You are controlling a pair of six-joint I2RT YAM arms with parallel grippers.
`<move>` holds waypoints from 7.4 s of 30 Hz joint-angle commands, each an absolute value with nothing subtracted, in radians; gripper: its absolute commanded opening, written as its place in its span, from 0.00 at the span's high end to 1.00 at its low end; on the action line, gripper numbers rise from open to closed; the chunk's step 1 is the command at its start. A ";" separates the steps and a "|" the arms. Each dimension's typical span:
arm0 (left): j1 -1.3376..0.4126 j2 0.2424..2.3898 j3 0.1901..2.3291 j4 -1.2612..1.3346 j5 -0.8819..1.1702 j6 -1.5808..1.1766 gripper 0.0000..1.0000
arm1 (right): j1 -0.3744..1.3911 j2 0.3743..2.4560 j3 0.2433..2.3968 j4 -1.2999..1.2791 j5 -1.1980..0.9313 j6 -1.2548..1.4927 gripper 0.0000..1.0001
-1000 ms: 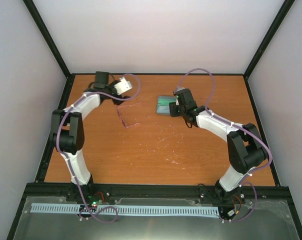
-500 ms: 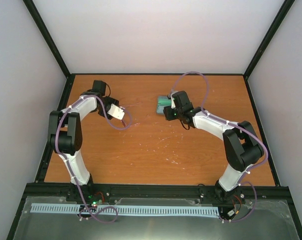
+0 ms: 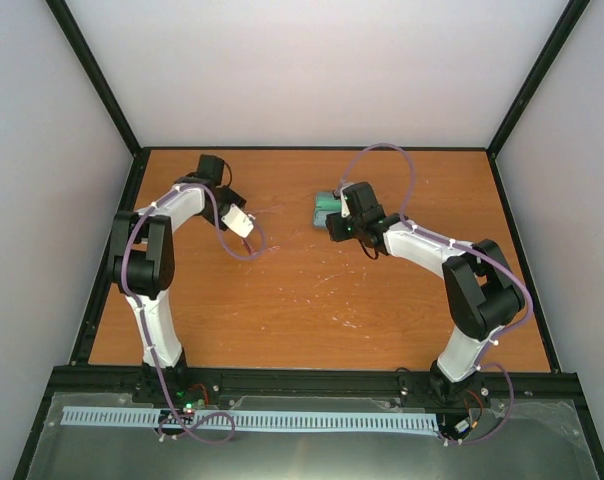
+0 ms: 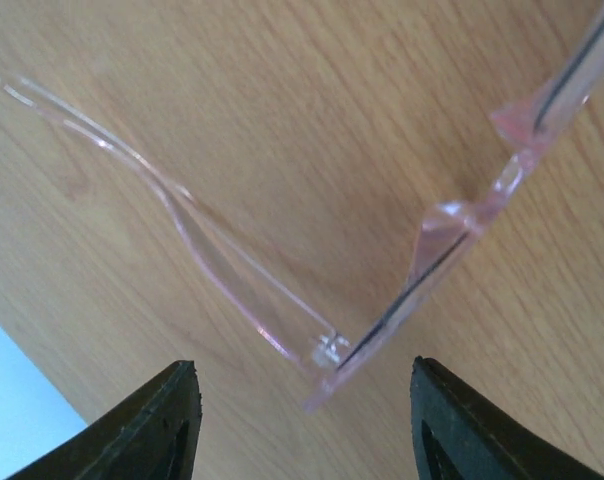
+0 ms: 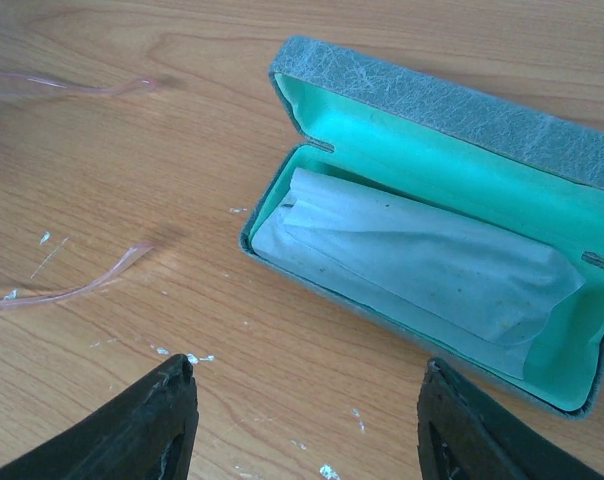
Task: Organize the sunglasses
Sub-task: Pick up the sunglasses from the center of the board, then fold the sunglasses.
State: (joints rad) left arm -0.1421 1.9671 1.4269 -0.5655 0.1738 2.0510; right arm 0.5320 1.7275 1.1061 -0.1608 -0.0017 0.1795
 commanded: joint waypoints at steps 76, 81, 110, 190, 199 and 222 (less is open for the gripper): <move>-0.412 1.927 0.711 1.495 0.663 1.653 0.99 | 0.274 1.870 1.289 -0.290 -1.285 0.124 0.40; -0.415 1.939 0.721 1.495 0.672 1.654 0.99 | 0.283 1.859 1.284 -0.327 -1.325 0.084 0.39; -0.437 1.964 0.706 1.527 0.703 1.643 0.99 | 0.340 1.911 1.341 -0.385 -1.377 0.040 0.76; -0.393 1.863 1.269 0.239 1.172 0.092 0.90 | 0.304 1.932 1.390 -0.201 -1.145 0.215 0.97; -0.393 1.957 1.272 0.288 1.142 0.090 0.89 | 0.323 1.858 1.348 -0.183 -1.304 0.210 0.97; -0.252 1.762 1.107 0.274 1.067 0.186 0.93 | 0.092 1.850 1.396 -0.029 -1.051 0.443 0.97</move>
